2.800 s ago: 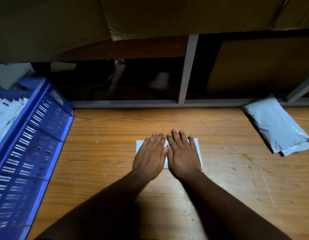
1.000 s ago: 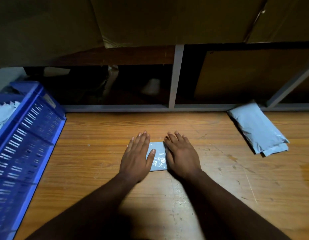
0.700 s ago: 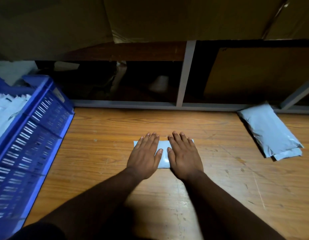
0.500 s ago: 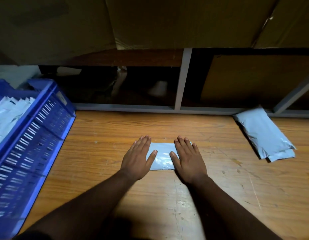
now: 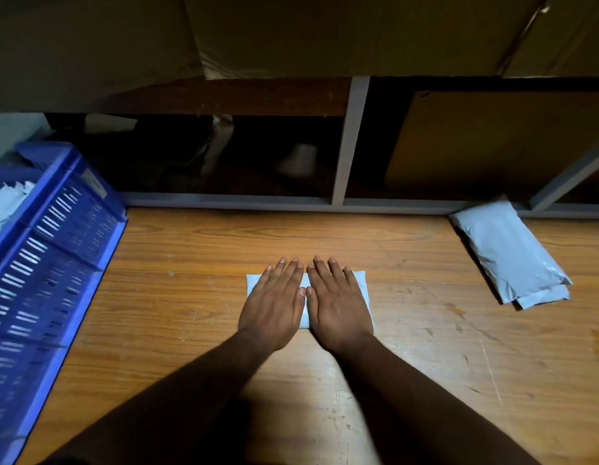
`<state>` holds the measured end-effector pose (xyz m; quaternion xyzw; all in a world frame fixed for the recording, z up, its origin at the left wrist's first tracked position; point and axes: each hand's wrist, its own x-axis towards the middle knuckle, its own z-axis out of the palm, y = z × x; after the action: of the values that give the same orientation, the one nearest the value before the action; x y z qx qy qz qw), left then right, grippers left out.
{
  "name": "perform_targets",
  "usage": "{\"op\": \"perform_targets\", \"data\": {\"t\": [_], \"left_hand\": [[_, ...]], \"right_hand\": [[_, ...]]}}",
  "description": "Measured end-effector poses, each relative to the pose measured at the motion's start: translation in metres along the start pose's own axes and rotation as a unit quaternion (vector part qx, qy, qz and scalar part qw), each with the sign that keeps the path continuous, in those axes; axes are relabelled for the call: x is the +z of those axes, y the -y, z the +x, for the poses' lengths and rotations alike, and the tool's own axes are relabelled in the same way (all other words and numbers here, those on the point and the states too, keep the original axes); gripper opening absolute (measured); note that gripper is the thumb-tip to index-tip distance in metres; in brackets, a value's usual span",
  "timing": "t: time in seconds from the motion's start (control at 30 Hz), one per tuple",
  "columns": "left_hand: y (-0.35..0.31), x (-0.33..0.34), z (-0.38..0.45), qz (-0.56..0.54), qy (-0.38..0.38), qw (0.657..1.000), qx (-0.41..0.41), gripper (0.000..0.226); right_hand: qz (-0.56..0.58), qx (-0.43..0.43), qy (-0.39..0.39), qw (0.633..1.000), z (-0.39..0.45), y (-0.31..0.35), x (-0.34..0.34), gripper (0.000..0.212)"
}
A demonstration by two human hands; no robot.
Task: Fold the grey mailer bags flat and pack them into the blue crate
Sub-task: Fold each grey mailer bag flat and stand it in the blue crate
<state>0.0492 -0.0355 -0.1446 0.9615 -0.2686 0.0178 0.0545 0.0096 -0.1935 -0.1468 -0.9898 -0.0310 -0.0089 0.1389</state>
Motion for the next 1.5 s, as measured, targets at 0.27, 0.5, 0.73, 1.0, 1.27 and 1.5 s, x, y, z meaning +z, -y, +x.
{"op": "perform_targets", "data": {"t": [0.27, 0.5, 0.73, 1.0, 1.27, 1.5], "left_hand": [[0.013, -0.007, -0.01, -0.099, 0.016, 0.993, -0.056, 0.071], [0.043, -0.035, -0.025, -0.193, 0.065, 0.978, -0.053, 0.069], [0.069, -0.083, -0.015, -0.172, 0.173, 0.97, 0.015, 0.058], [0.125, -0.149, -0.049, -0.185, 0.096, 0.978, 0.031, 0.016], [0.234, -0.288, -0.122, -0.173, -0.1, 0.977, 0.073, 0.027], [0.346, -0.358, -0.189, -0.235, -0.062, 0.97, -0.011, 0.057]], "right_hand": [[0.023, 0.09, 0.004, 0.996, -0.01, -0.015, -0.008, 0.067], [0.047, 0.088, 0.037, 0.994, -0.032, -0.017, -0.032, 0.068], [0.178, 0.027, 0.078, 0.981, -0.044, -0.002, -0.068, 0.052], [0.161, -0.039, -0.047, 0.985, -0.014, 0.064, -0.104, 0.018], [0.126, -0.173, -0.256, 0.942, 0.05, 0.228, -0.165, 0.013], [0.059, -0.251, -0.24, 0.936, 0.119, 0.382, -0.194, 0.022]]}}
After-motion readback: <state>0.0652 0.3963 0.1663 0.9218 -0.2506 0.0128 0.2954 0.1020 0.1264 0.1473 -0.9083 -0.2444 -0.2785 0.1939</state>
